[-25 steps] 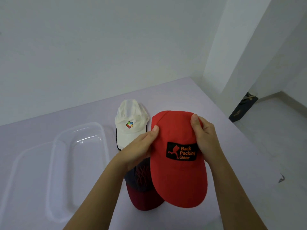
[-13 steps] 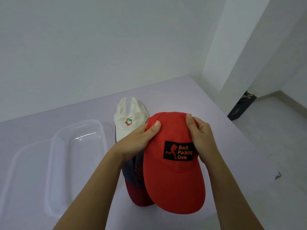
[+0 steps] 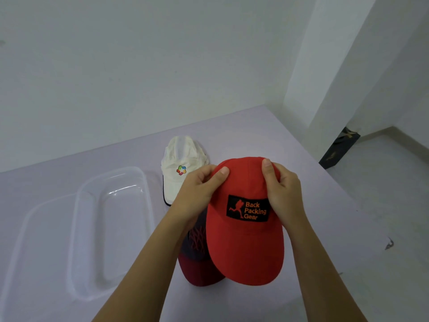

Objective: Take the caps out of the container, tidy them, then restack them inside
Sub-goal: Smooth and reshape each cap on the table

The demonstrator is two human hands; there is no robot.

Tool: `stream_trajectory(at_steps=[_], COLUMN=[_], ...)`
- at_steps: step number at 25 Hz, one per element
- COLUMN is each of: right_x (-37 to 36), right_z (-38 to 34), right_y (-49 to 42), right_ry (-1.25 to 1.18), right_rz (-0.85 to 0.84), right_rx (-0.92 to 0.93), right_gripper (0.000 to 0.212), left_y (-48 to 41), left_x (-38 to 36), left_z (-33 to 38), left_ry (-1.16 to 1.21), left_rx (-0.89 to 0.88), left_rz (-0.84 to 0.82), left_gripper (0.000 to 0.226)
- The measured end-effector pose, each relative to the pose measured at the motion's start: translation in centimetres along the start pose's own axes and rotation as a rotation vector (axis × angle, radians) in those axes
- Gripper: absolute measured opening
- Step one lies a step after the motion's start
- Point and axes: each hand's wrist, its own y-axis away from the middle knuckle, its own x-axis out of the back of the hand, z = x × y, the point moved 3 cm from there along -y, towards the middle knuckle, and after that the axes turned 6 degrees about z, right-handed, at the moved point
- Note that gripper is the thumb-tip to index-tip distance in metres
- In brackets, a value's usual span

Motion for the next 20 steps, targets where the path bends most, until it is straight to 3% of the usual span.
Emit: stream_trajectory(at_steps=[3, 5, 9, 14, 17, 20], right_x=[-0.1, -0.2, -0.3, 0.4, 0.5, 0.5], right_z=[-0.2, -0.1, 0.6, 2.5, 6.0, 10.5], right_y=[0.2, 0.1, -0.2, -1.0, -1.7, -2.0], right_ry=[-0.032, -0.027, -0.063, -0.153, -0.137, -0.077], right_rz=[-0.024, -0.025, -0.169, -0.313, -0.296, -0.262], right_rx=[0.020, 0.036, -0.057, -0.230, -0.287, -0.314], right_gripper=[0.043, 0.046, 0.042, 0.045, 0.051, 0.053], left_y=[-0.3, -0.4, 0.2, -1.4, -2.7, -4.2], left_x=[0.2, 0.2, -0.6, -2.2, -3.8, -5.9], left_z=[0.4, 0.4, 0.9, -2.1, -5.0, -7.7], left_ry=[-0.028, -0.064, -0.002, 0.104, -0.036, -0.375], left_rx=[0.026, 0.051, 0.064, 0.205, 0.250, 0.155], left_rz=[-0.102, -0.170, -0.261, -0.215, -0.219, -0.113], left_gripper=[0.060, 0.065, 0.034, 0.032, 0.029, 0.031])
